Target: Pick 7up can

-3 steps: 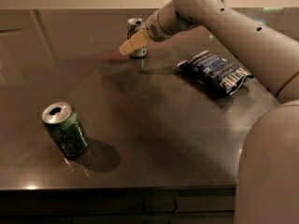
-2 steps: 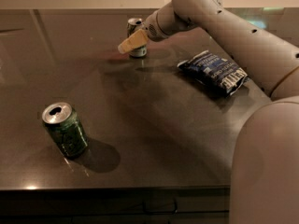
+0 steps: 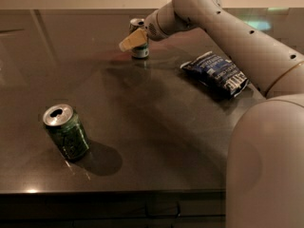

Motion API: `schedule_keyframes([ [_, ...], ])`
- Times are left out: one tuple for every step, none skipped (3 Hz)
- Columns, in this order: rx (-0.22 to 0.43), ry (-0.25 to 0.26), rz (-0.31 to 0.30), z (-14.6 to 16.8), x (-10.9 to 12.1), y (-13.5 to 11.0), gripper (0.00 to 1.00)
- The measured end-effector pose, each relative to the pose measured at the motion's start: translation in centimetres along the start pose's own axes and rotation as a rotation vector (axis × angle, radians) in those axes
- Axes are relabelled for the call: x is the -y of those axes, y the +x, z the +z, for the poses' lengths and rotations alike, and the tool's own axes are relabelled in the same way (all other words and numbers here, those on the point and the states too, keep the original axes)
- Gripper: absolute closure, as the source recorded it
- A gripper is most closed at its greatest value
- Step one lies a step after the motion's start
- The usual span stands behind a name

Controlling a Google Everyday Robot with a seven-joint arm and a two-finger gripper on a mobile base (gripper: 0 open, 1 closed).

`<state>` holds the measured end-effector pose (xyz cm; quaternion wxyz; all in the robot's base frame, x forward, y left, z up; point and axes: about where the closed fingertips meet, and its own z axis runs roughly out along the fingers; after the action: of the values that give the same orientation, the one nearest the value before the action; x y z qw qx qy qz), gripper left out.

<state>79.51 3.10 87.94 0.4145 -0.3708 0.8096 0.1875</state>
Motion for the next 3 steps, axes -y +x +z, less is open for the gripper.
schedule_keyframes([
  [0.006,-0.007,0.002,-0.3,-0.1,-0.1,0.41],
  [0.006,-0.01,-0.008,-1.2,-0.4,-0.3,0.63],
  [0.013,-0.018,-0.028,-2.9,-1.0,-1.0,0.87],
])
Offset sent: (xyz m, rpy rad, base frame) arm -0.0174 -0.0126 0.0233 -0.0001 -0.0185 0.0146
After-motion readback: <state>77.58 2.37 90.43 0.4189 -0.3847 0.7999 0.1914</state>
